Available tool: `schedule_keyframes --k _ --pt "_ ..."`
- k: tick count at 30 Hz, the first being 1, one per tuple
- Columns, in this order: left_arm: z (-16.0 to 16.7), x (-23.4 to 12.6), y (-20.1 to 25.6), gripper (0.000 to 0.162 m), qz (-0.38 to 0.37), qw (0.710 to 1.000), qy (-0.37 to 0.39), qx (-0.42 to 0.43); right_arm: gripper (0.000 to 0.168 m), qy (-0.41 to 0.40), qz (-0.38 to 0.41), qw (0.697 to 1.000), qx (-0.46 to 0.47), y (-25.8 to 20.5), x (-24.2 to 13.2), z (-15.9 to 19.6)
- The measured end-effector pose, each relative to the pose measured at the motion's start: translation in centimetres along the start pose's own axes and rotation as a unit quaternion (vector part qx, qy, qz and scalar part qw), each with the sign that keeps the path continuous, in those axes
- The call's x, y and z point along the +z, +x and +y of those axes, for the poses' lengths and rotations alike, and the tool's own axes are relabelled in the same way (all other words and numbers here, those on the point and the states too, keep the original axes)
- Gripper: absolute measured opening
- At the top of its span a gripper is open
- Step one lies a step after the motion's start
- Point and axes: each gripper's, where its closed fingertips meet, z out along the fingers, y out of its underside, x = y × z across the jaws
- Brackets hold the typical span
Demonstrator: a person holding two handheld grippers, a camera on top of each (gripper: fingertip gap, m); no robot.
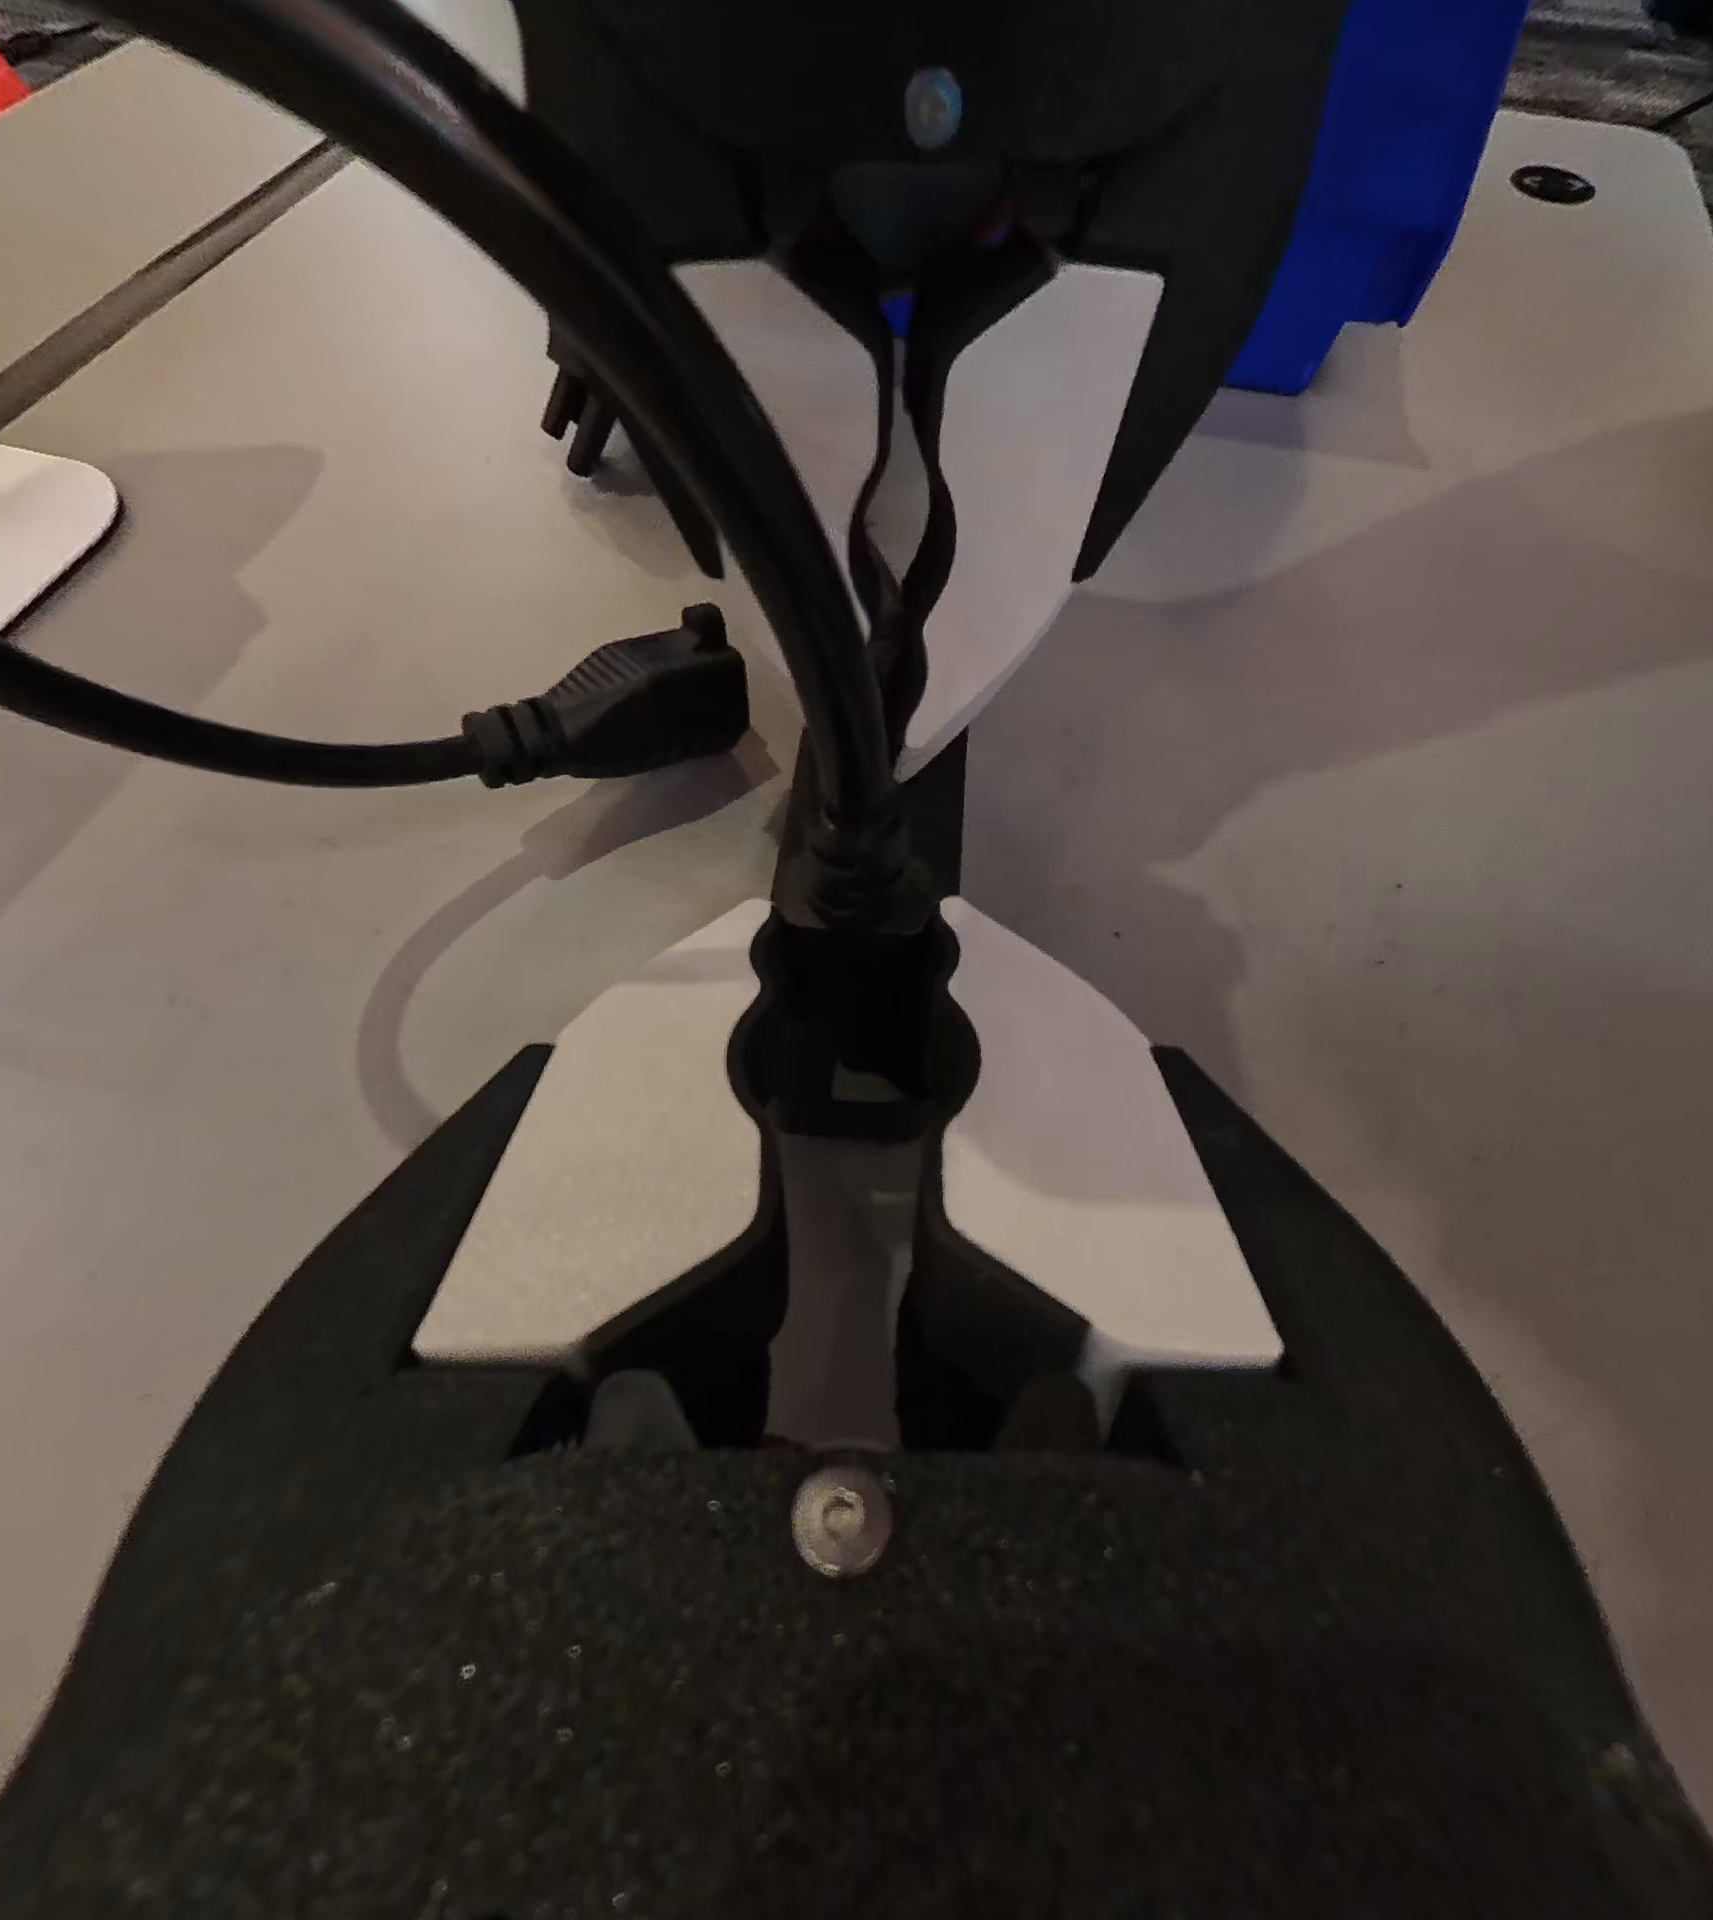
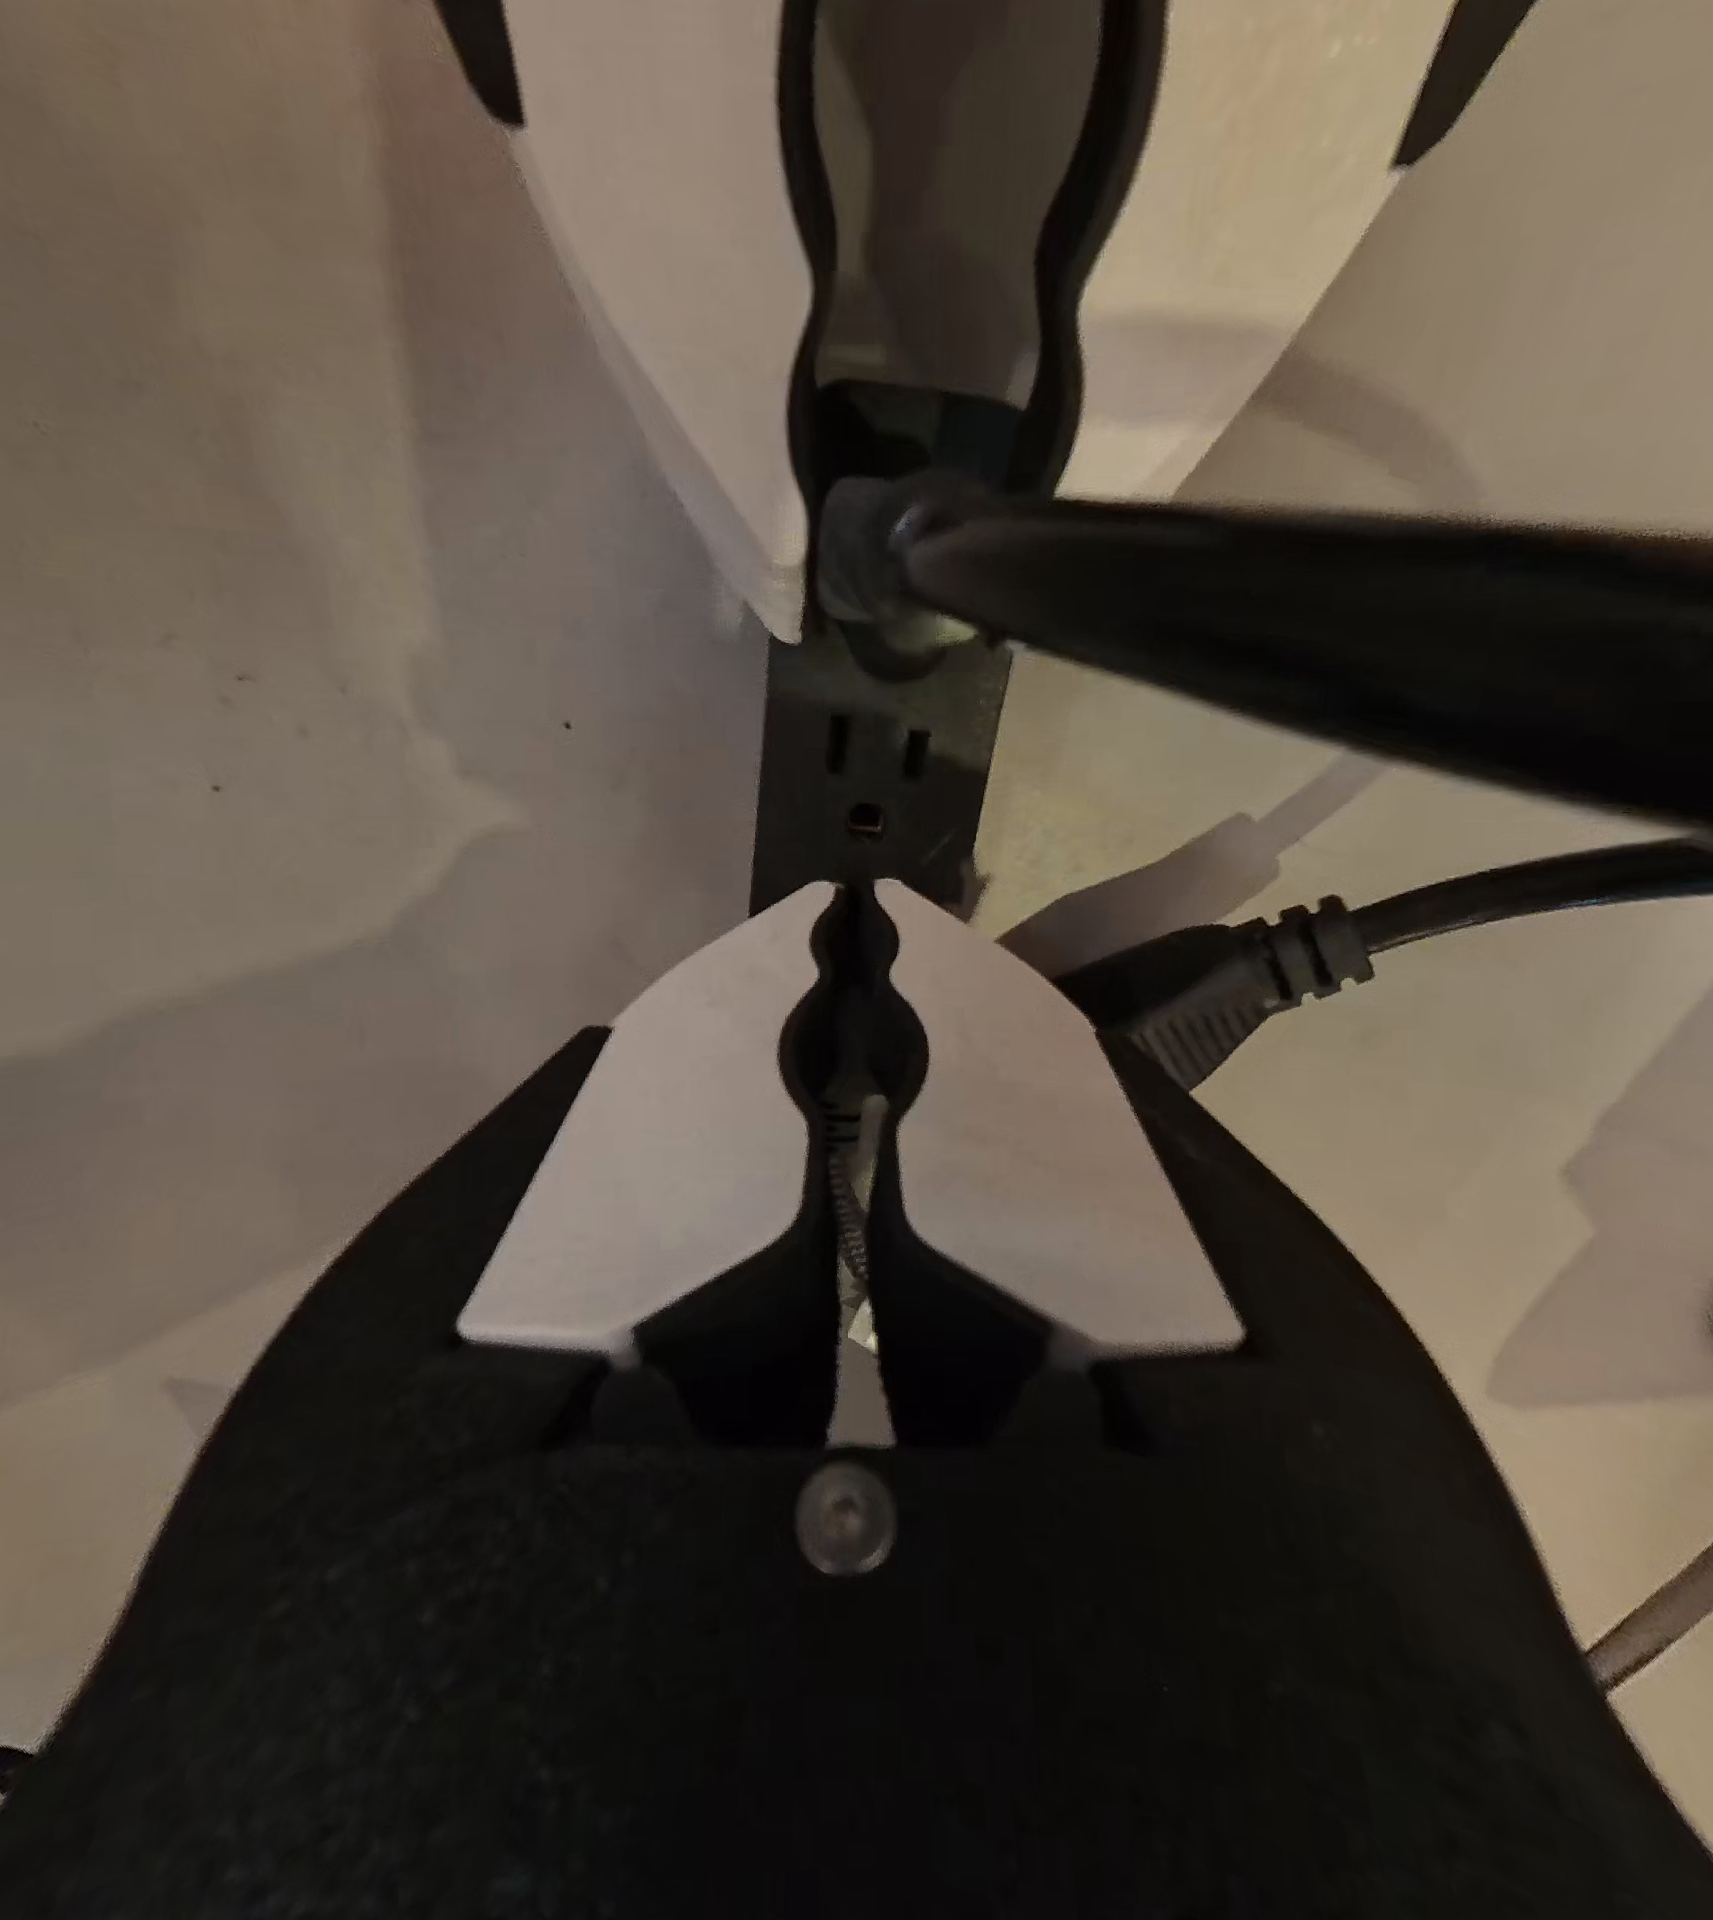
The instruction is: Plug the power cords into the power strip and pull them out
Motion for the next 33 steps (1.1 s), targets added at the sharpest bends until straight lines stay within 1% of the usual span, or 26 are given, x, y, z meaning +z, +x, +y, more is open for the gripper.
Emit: schedule_keyframes --k 1,4,10,18,26,33 --pt "-0.1 0.0 0.0 0.021 -0.001 1.0 0.003 -0.002 0.0 -0.002 0.002 1.0 -0.003 0.0 -0.1 0.0" --pt "-0.4 -0.1 -0.2 0.02 -0.004 1.0 0.011 -0.011 0.0 -0.003 0.003 1.0 0.004 0.2 -0.1 0.0" --pt "-0.7 -0.3 -0.1 0.02 -0.005 1.0 0.025 -0.003 0.001 -0.006 0.005 1.0 -0.002 0.2 -0.1 -0.1" --pt "-0.7 -0.4 -0.1 0.021 0.001 1.0 0.029 0.0 0.0 0.013 0.008 1.0 0.005 0.3 -0.1 -0.2" --pt "-1.0 -0.5 -0.2 0.02 0.002 0.999 0.038 -0.01 0.001 -0.011 0.004 1.0 -0.002 0.4 -0.2 -0.2" --pt "-1.2 -0.6 -0.3 0.021 0.005 0.999 0.046 -0.019 0.001 -0.004 0.012 1.0 -0.002 0.6 -0.3 -0.4"
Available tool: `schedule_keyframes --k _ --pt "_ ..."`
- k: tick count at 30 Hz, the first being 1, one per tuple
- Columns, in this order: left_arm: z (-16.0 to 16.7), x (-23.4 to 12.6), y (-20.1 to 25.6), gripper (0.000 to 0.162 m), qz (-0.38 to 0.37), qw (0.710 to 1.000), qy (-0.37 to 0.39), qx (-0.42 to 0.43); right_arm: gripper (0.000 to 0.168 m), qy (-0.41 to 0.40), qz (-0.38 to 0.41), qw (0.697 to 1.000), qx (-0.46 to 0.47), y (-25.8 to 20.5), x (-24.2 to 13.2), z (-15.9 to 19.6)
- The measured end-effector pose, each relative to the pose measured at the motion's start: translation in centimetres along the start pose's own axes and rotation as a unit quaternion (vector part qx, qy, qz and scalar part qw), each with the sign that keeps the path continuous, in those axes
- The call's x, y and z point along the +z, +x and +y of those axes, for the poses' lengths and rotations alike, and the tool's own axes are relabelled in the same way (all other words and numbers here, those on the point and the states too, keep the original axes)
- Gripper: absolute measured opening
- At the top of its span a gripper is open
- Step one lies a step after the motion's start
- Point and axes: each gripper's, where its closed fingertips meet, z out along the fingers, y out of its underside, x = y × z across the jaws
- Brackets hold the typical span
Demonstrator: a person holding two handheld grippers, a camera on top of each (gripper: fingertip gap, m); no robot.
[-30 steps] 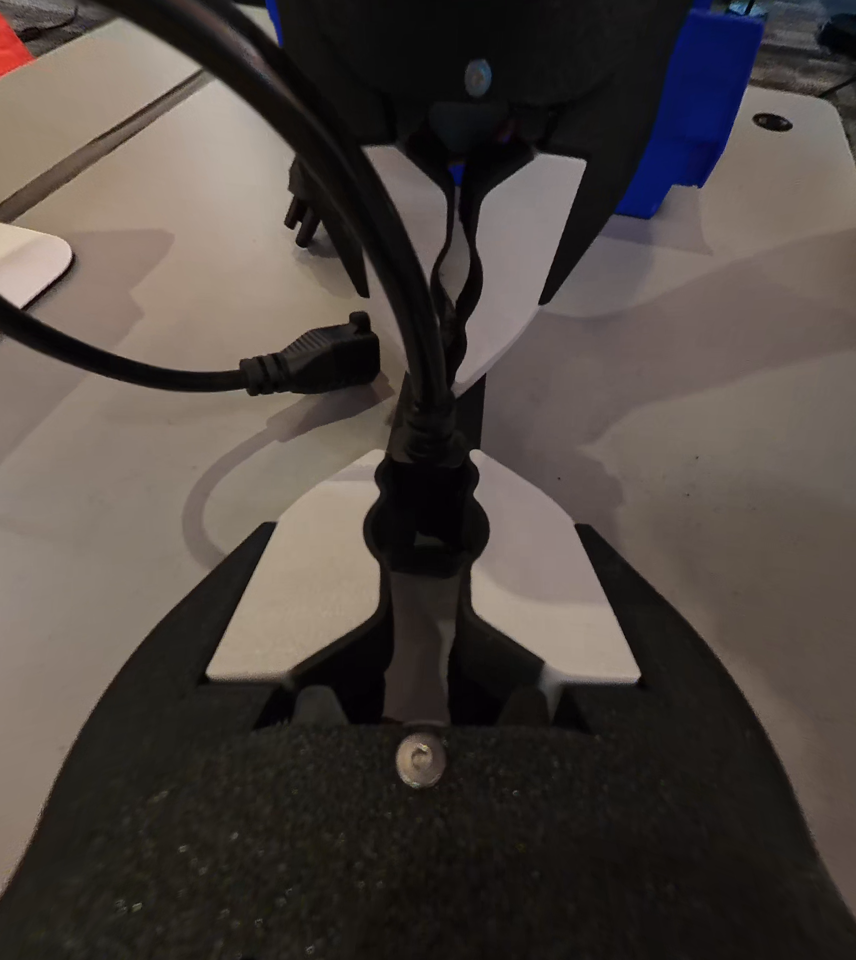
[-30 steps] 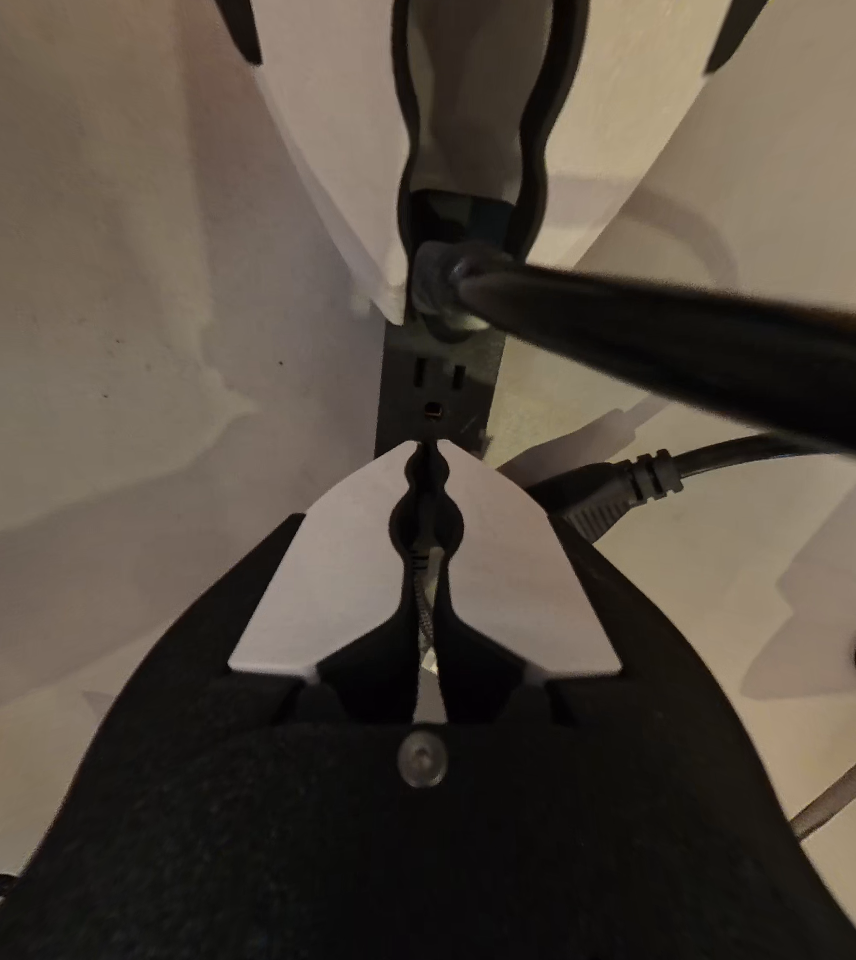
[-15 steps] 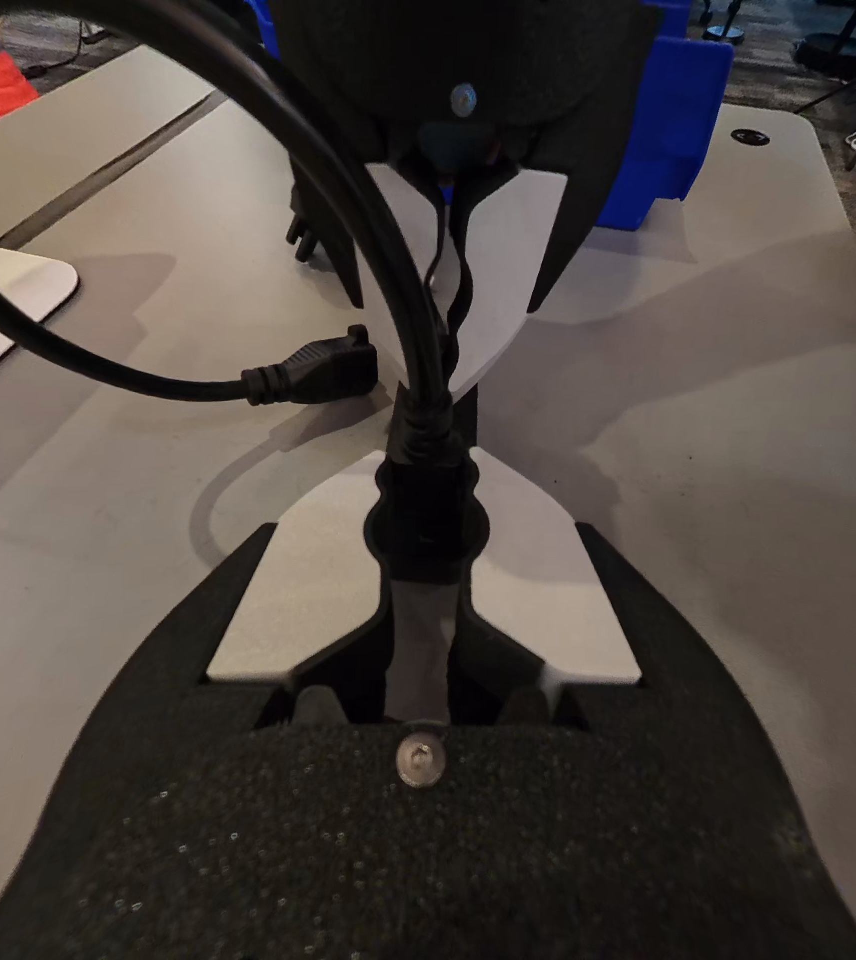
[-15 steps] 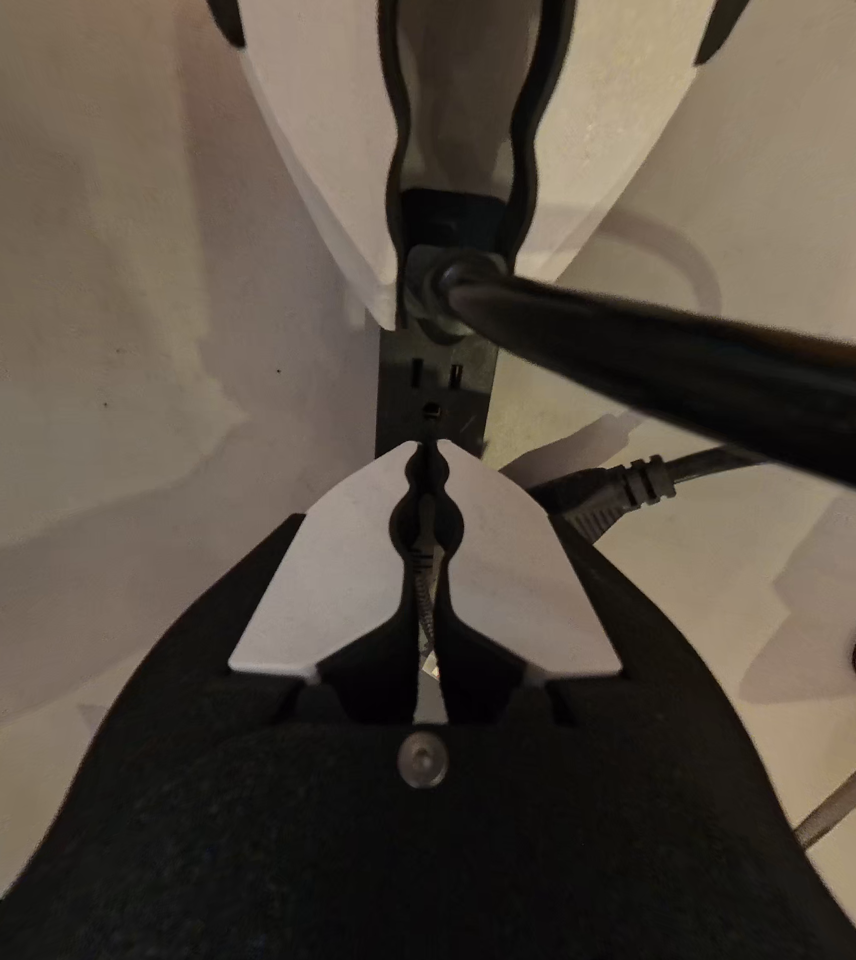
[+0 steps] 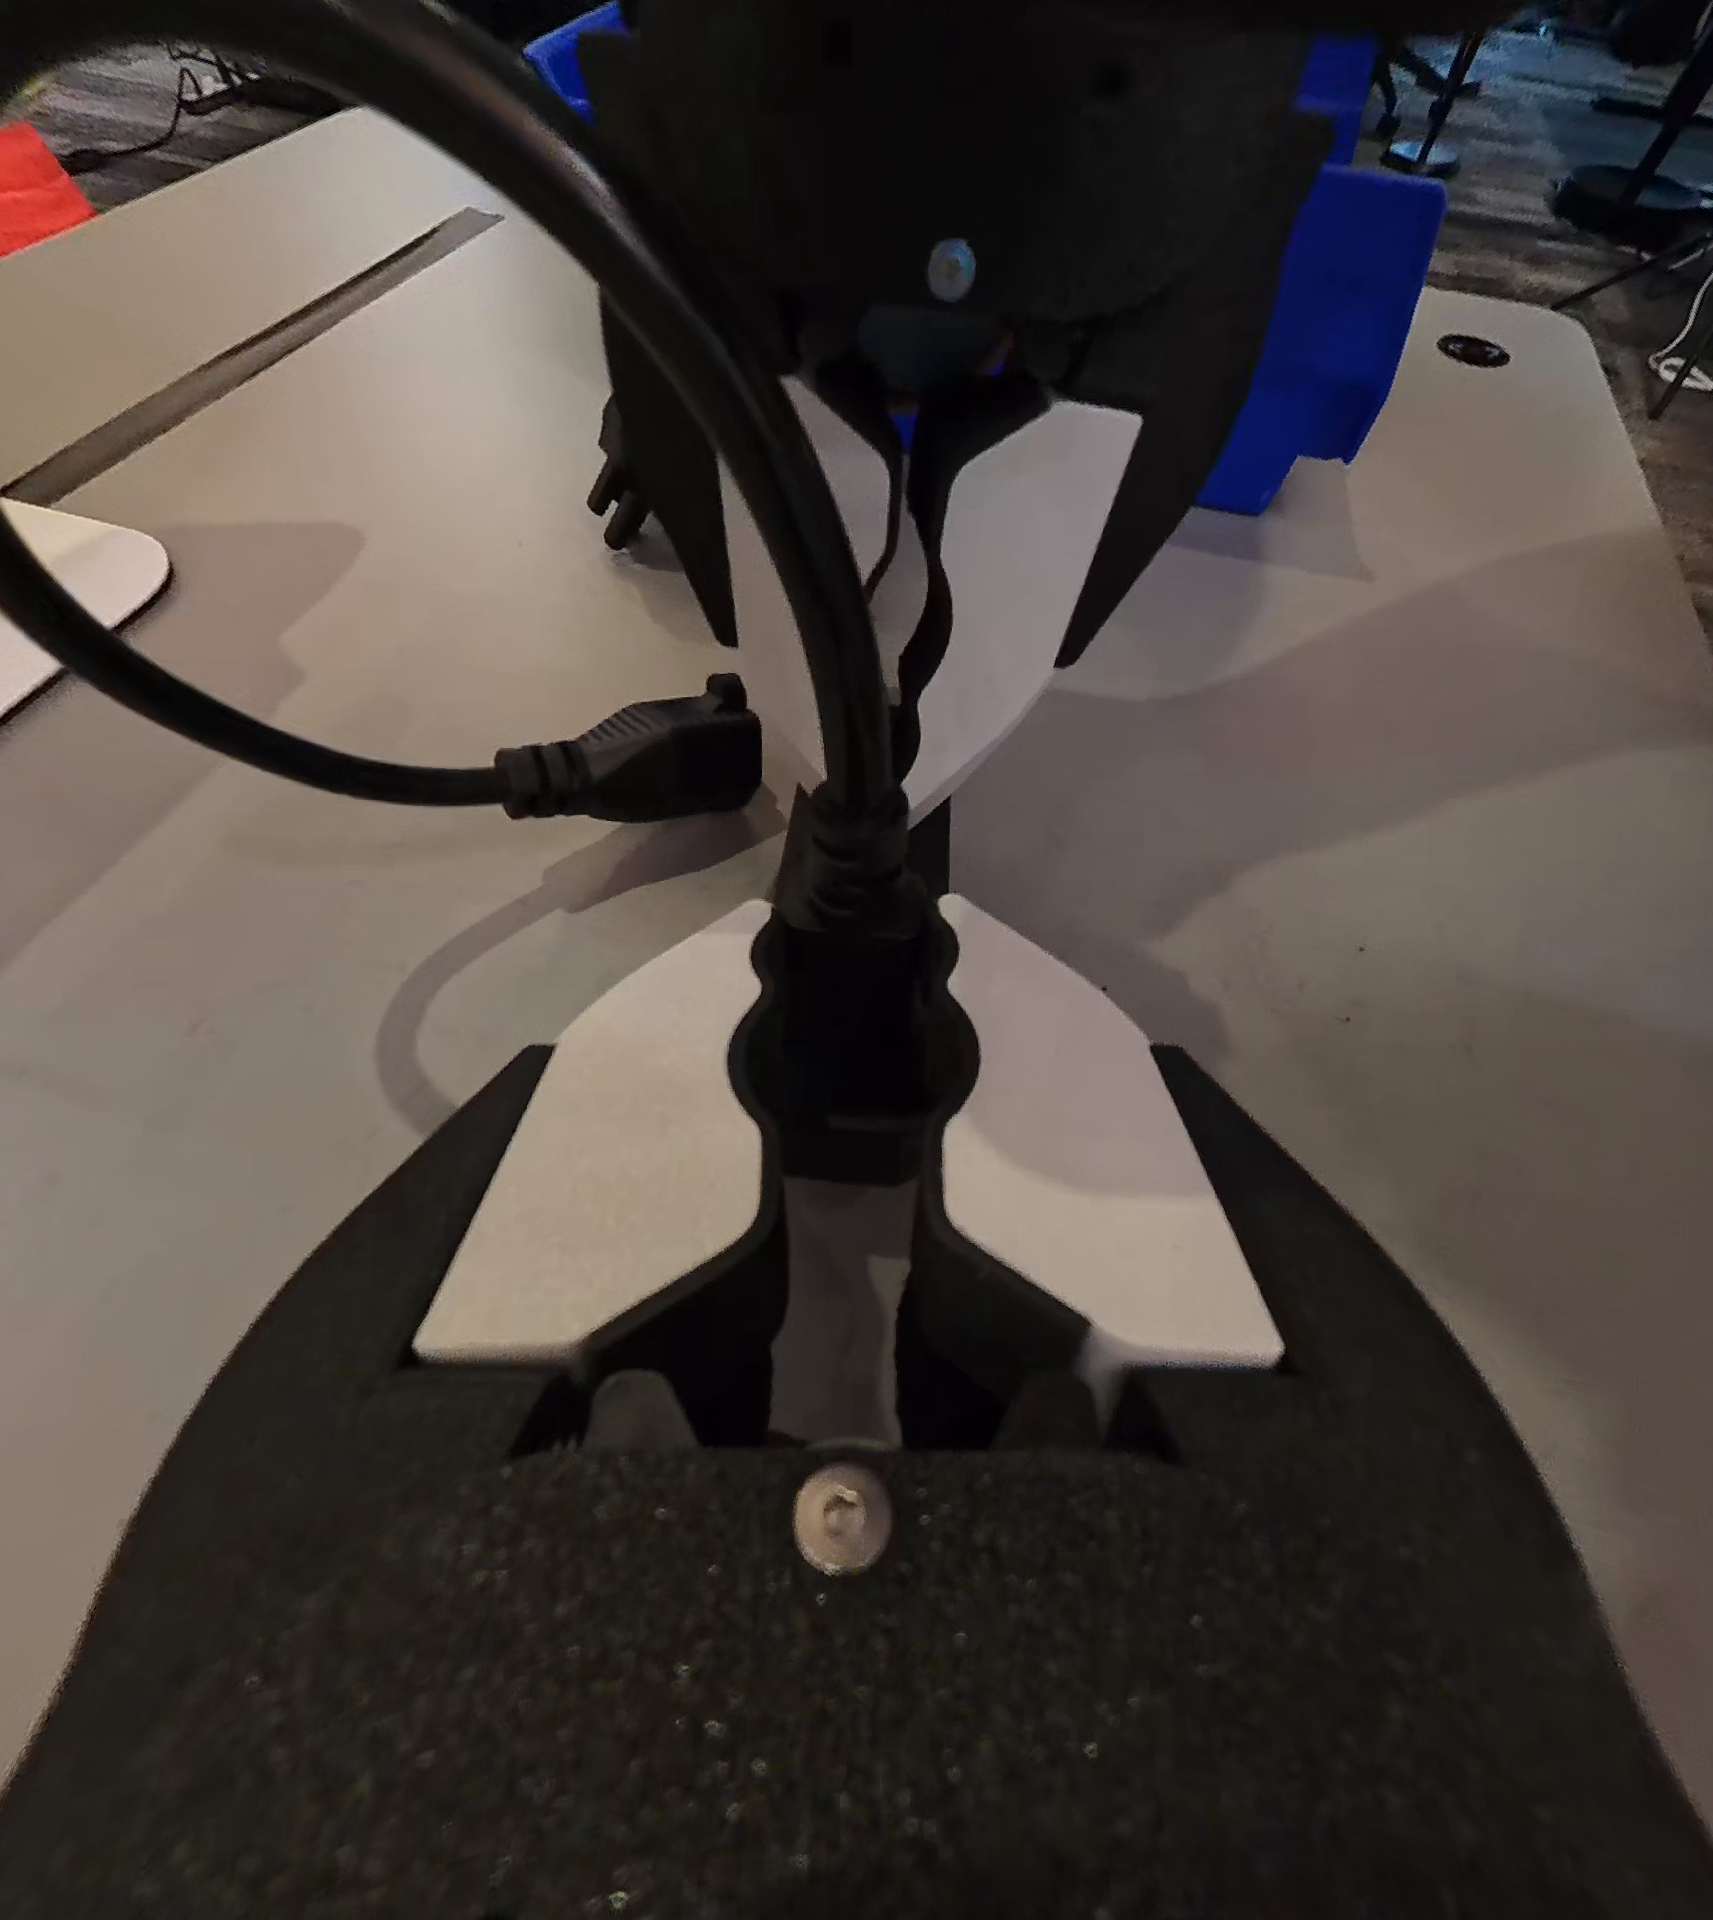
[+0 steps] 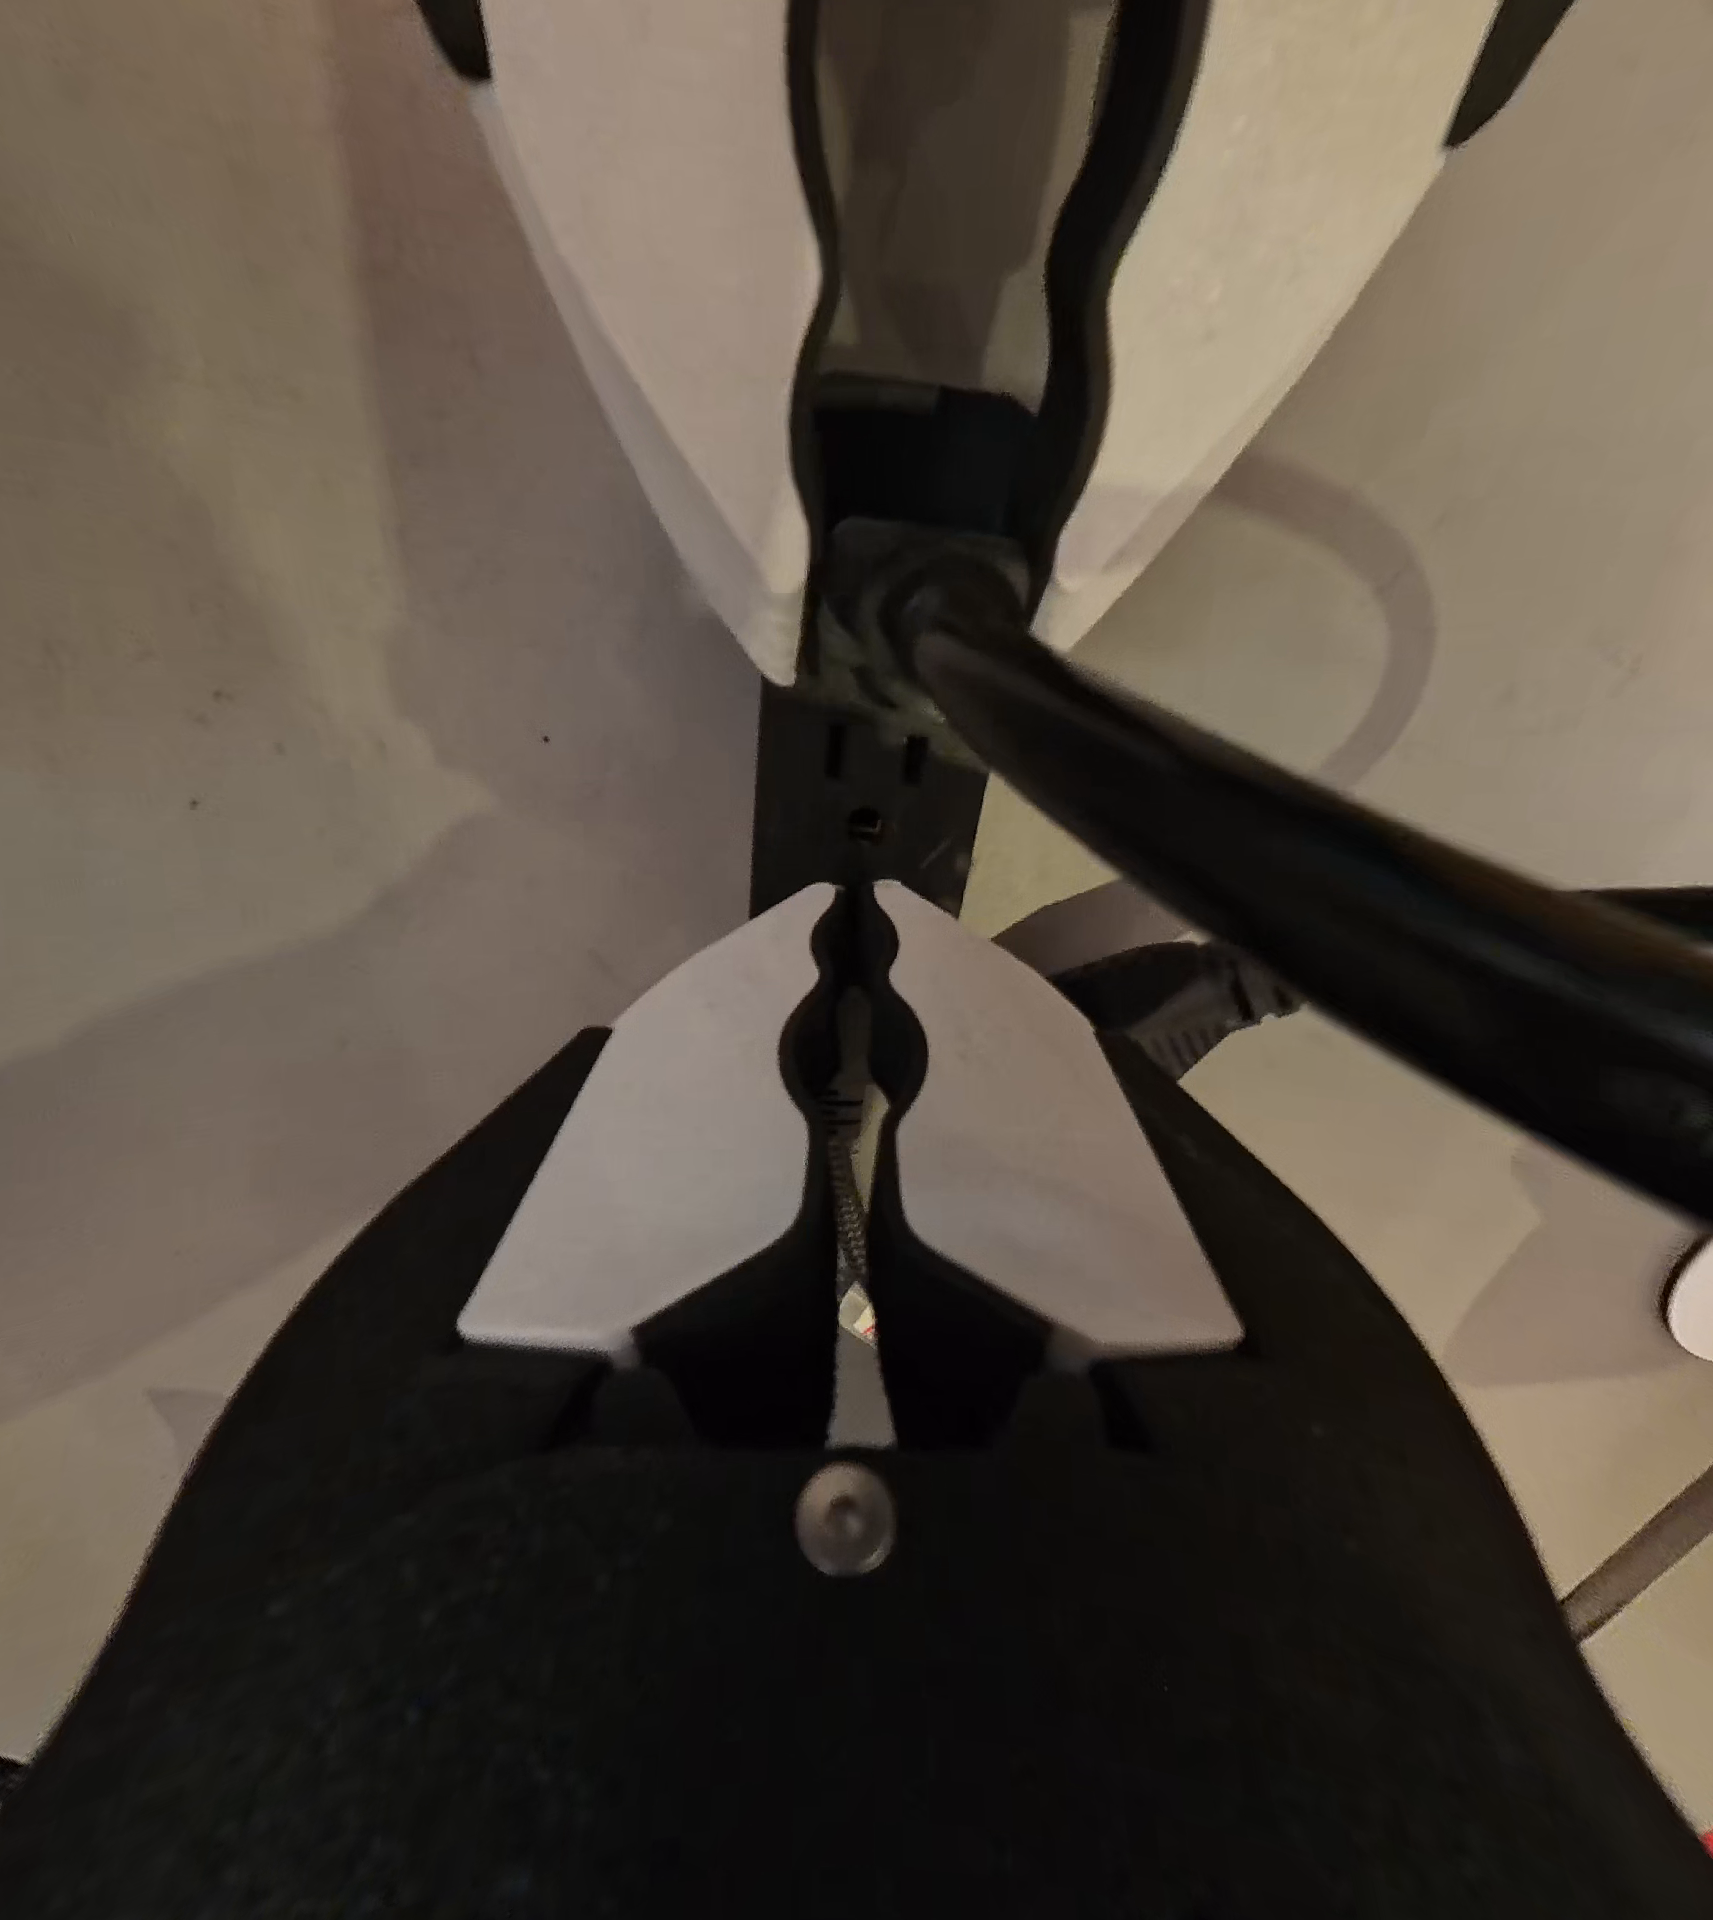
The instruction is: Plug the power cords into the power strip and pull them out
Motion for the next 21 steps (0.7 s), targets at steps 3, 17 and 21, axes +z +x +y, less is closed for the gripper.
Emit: schedule_keyframes --k 3,17,21 --pt "1.0 0.1 -0.3 0.022 -0.007 0.999 -0.029 0.037 0.001 0.01 0.002 1.0 0.009 0.1 0.2 -0.1" --pt "1.8 -0.4 -1.0 0.026 -0.003 0.997 -0.042 0.061 0.012 0.22 0.198 0.907 0.299 1.7 -2.9 -3.0" --pt "1.8 -0.3 -1.1 0.026 -0.011 0.997 -0.043 0.068 0.01 0.243 0.237 0.866 0.366 -1.3 -2.1 -1.9"
